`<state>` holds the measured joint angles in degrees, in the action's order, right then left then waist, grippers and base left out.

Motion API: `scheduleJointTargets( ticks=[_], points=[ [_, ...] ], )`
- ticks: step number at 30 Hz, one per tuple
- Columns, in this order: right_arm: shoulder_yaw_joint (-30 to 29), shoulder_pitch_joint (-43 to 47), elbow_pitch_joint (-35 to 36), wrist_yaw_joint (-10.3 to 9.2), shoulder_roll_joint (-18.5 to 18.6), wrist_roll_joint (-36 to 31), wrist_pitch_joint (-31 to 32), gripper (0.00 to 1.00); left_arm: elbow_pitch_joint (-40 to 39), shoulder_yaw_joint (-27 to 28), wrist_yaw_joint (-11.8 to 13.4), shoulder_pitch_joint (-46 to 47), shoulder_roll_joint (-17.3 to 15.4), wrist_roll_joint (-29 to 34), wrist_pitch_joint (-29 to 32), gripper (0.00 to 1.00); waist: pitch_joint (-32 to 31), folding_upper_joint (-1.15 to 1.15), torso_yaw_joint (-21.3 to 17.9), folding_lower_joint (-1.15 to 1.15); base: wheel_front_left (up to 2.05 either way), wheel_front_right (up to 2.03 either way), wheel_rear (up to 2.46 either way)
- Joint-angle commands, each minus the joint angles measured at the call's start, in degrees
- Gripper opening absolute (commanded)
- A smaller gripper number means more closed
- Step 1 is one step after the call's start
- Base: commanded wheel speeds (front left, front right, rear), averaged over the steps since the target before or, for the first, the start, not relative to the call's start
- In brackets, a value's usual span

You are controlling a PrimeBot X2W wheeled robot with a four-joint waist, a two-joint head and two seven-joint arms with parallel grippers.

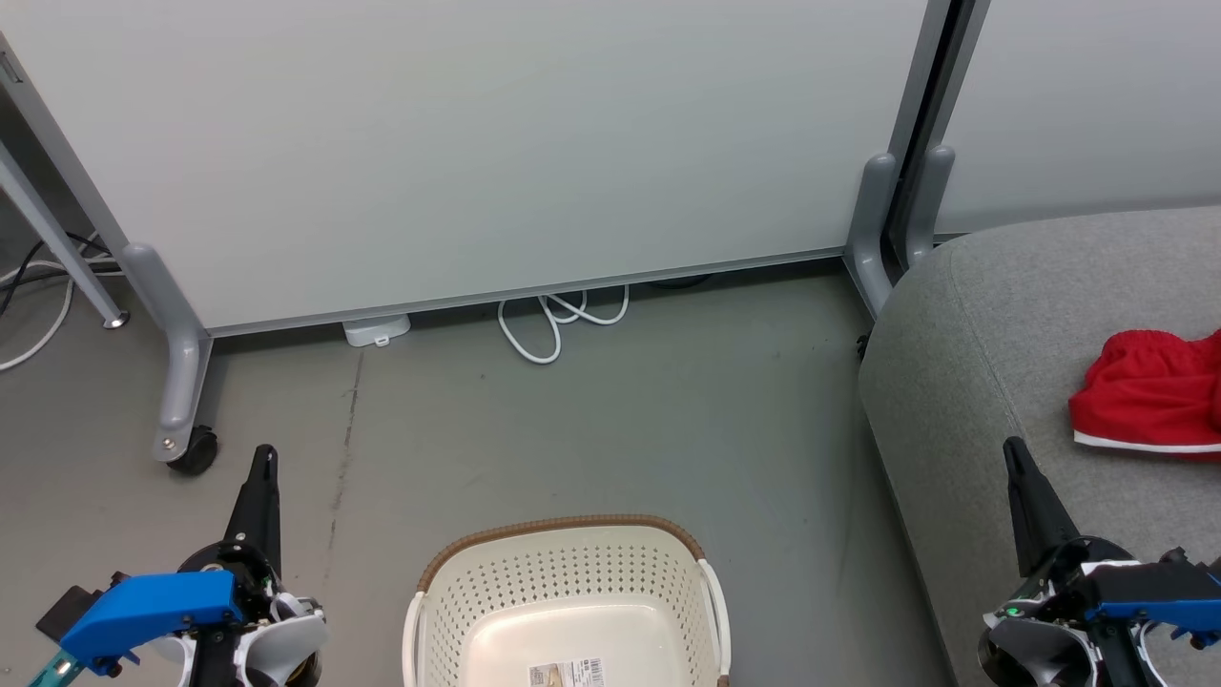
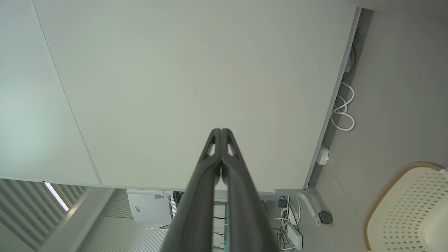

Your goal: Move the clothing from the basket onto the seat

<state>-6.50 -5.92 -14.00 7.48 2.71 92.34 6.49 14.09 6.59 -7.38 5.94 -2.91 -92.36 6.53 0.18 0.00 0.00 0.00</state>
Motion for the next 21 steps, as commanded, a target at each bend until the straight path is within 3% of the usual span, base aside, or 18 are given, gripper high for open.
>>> scheduleJointTargets(
  ticks=[1, 21],
  points=[
    [-0.1, -0.6, -0.1, 0.02, 0.3, 0.2, 0.1, 0.00, -0.3, 0.1, -0.2, 0.5, 0.1, -0.1, 0.2, 0.00, 0.0, 0.00, 0.0, 0.00, 0.00, 0.00, 0.00],
    [-0.1, -0.6, -0.1, 0.02, 0.3, 0.2, 0.1, 0.00, -0.3, 0.1, -0.2, 0.5, 0.1, -0.1, 0.2, 0.00, 0.0, 0.00, 0.0, 0.00, 0.00, 0.00, 0.00]
  ],
)
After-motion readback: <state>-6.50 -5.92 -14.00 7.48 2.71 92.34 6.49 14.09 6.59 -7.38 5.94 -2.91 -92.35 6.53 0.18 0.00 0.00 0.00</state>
